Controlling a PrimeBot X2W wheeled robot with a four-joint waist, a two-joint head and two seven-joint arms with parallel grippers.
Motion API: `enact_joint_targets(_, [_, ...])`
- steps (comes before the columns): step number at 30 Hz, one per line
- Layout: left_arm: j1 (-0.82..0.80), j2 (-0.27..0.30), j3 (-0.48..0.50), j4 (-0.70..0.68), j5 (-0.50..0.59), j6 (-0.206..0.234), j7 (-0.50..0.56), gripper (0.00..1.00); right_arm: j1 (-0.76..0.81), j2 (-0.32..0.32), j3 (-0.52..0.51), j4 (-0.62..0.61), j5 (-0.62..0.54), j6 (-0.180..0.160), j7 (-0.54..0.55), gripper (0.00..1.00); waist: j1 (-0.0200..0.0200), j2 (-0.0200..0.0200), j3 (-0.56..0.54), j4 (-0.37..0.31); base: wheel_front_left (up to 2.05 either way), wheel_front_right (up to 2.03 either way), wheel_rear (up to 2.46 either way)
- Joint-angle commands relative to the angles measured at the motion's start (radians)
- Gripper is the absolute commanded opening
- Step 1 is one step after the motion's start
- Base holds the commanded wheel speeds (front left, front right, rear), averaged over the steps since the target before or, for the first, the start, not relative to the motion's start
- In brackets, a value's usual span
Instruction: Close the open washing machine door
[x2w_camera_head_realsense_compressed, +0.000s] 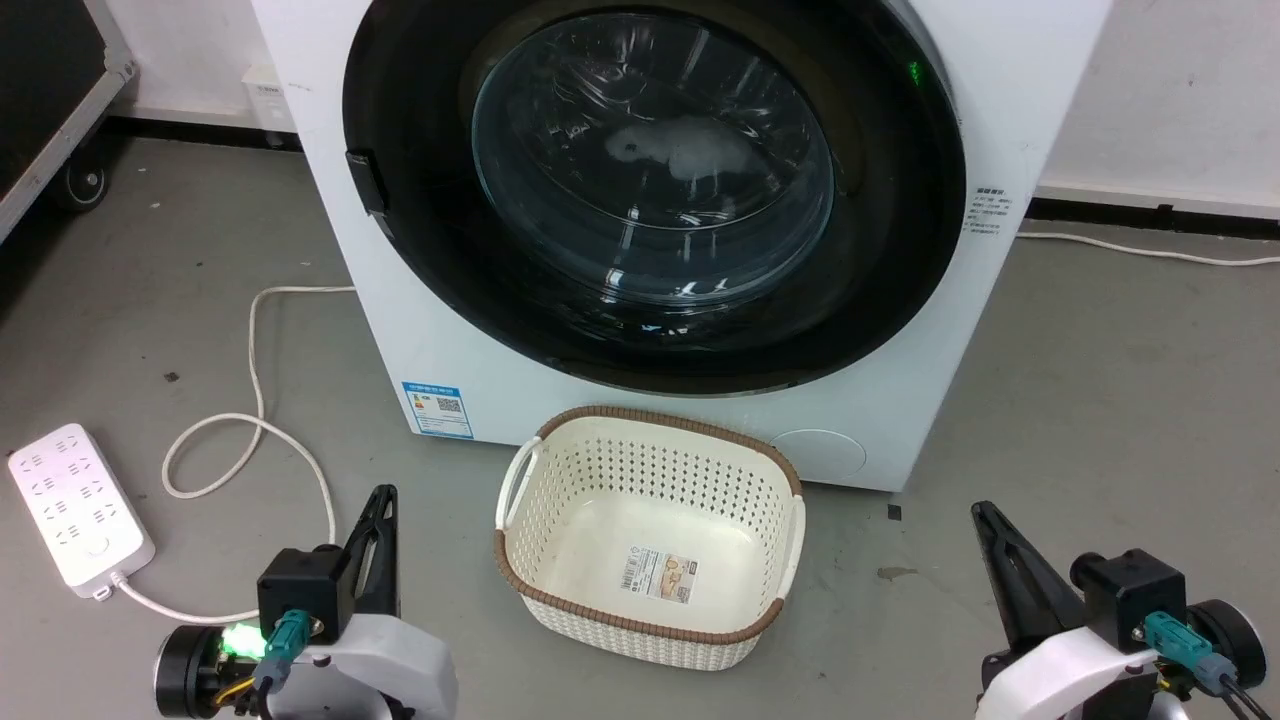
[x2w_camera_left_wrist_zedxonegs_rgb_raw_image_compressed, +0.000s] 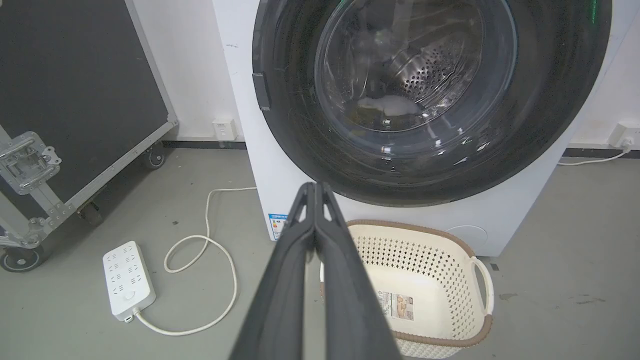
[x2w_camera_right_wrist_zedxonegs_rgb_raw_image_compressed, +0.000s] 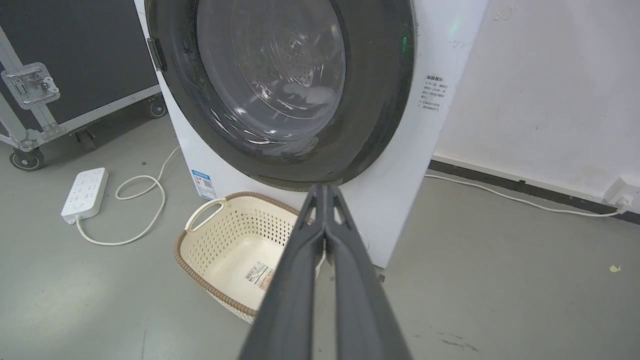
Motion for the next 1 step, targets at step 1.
enact_joint_targets(1, [0.014, -0.001, 0.003, -0.005, 0.002, -0.004, 0.0, 0.0, -0.014, -0.002, 0.0, -0.005, -0.008, 0.001, 0.002, 0.0, 0.0, 0.0, 0.0, 0.0, 0.0, 0.0, 0.0])
